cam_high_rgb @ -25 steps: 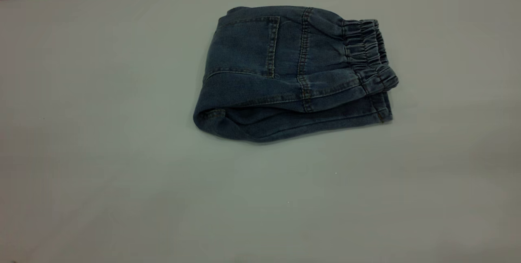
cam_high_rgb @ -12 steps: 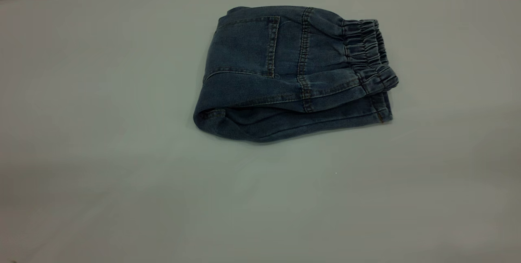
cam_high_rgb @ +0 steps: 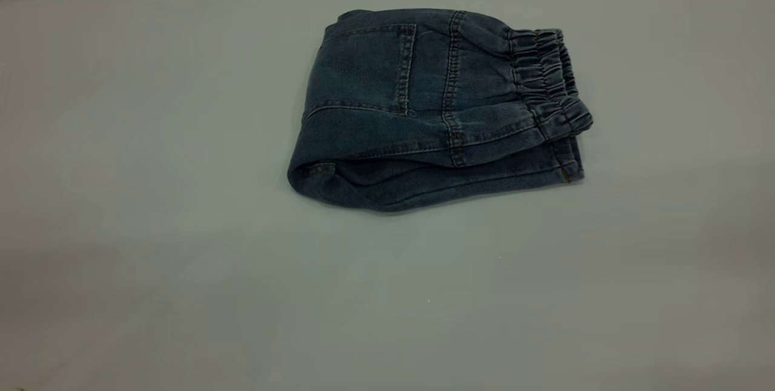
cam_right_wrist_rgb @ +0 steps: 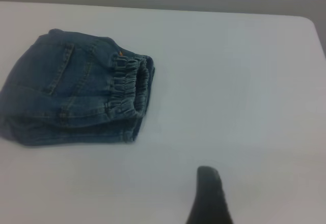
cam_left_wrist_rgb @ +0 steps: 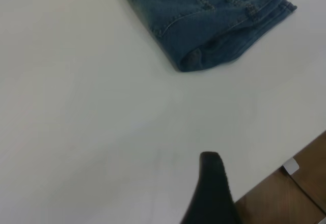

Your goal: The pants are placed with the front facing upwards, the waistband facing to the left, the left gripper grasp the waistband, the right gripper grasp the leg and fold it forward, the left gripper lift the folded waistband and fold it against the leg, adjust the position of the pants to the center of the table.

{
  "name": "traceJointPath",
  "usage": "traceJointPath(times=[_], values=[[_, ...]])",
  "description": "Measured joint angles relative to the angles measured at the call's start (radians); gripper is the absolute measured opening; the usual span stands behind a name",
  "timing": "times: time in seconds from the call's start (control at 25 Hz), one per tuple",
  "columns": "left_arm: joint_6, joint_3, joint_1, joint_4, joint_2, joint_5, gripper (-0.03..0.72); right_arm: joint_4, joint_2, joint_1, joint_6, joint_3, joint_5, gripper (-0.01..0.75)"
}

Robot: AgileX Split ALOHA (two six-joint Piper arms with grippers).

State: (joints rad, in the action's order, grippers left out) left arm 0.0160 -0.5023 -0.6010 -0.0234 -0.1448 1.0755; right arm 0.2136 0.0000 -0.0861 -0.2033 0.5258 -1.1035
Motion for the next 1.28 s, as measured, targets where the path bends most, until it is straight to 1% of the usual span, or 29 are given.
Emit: traceJointPath(times=[0.56,0.64,0.72,0.8,0.96,1.12,1.2,1.28], values=[[0.0,0.0,0.0,0.0,0.014,0.003,0.485,0.001,0.0,0.0,0.001,0.0,-0.001,0.437],[0.0,-0.001,0.015,0.0,0.035,0.004,0.485,0.003,0.0,0.0,0.001,0.0,-0.001,0.437],[-0.003,-0.001,0.066,0.0,0.063,0.005,0.485,0.003,0.0,0.0,0.001,0.0,-0.001,0.437],[-0.003,-0.001,0.14,0.0,0.087,0.005,0.485,0.003,0.0,0.004,0.001,0.0,-0.001,0.437],[-0.003,-0.001,0.313,0.0,0.118,0.005,0.485,0.005,0.0,0.073,0.001,0.0,-0.001,0.437],[-0.003,-0.001,0.465,0.0,0.139,0.005,0.485,0.006,0.0,0.142,0.001,0.0,-0.001,0.437],[-0.003,-0.001,0.526,0.0,0.145,0.005,0.485,0.007,0.0,0.161,0.001,0.0,-0.001,0.437],[-0.003,-0.001,0.57,0.0,0.145,0.004,0.485,0.007,0.0,0.158,0.001,0.0,-0.001,0.437]])
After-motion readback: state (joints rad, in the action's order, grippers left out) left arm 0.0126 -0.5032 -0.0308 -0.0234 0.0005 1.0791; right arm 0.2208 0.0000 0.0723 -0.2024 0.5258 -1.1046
